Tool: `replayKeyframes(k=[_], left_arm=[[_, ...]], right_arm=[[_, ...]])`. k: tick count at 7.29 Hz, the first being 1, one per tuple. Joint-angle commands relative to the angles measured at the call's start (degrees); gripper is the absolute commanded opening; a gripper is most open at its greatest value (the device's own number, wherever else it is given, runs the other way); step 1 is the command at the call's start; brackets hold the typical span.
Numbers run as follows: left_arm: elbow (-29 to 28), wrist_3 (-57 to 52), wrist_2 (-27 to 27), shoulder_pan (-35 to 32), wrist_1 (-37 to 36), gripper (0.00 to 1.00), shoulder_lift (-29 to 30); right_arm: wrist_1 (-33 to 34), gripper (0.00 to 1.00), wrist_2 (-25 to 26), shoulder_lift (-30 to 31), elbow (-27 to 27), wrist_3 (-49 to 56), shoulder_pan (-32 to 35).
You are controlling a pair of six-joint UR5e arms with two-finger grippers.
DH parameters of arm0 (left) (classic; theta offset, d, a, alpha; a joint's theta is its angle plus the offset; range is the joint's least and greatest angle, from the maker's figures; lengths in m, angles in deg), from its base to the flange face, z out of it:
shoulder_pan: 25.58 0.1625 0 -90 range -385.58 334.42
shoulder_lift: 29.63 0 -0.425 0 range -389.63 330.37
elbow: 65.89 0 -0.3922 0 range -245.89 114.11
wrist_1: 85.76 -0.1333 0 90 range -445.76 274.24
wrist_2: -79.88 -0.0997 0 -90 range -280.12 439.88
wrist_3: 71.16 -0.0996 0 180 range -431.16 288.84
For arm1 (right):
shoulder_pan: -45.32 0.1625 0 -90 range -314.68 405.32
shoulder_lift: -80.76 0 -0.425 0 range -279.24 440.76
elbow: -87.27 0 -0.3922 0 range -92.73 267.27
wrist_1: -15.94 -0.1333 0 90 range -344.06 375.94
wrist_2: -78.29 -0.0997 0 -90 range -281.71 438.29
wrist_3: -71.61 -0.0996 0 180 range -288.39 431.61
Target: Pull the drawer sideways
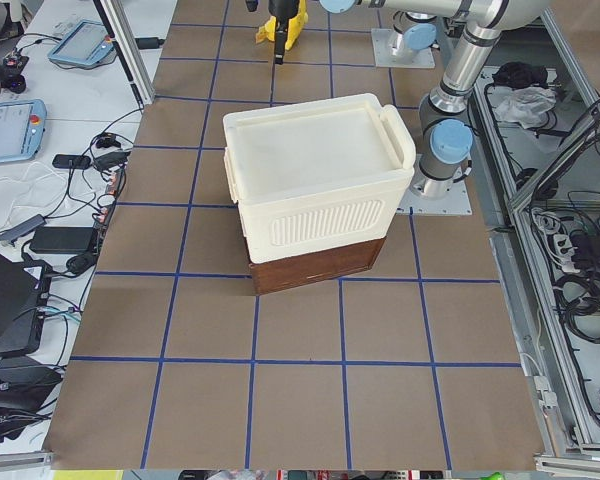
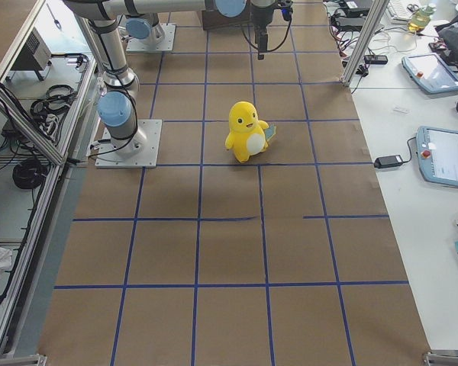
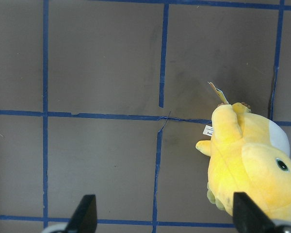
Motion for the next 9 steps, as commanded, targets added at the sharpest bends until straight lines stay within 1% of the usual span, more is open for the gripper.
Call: replayKeyframes(k=[1, 4, 5, 6, 8, 9], left_arm=[[0.02, 0.00, 0.07, -0.02, 0.00, 1.00, 0.02], [0.11, 0.70, -0.19, -0.28, 0.00, 1.00, 0.63], [-0.41, 1.23, -2.28, -0.28, -0.96, 1.00, 1.51], [0.02, 6.36, -4.83, -0.37, -4.71, 1.00, 2.91], [0.72, 22.07, -4.85, -3.08, -5.62, 1.00, 5.72], [2.29, 28.85, -6.68, -5.10, -5.88, 1.00, 6.69]], right_arm=[[0.00, 1.00, 0.00, 0.00, 0.00, 0.00, 0.00], [0.00, 1.00, 0.00, 0.00, 0.00, 0.00, 0.00], [0.00, 1.00, 0.00, 0.00, 0.00, 0.00, 0.00], [0.00, 1.00, 0.00, 0.00, 0.00, 0.09, 0.00], [0.00, 1.00, 0.00, 0.00, 0.00, 0.00, 0.00], [0.00, 1.00, 0.00, 0.00, 0.00, 0.00, 0.00]])
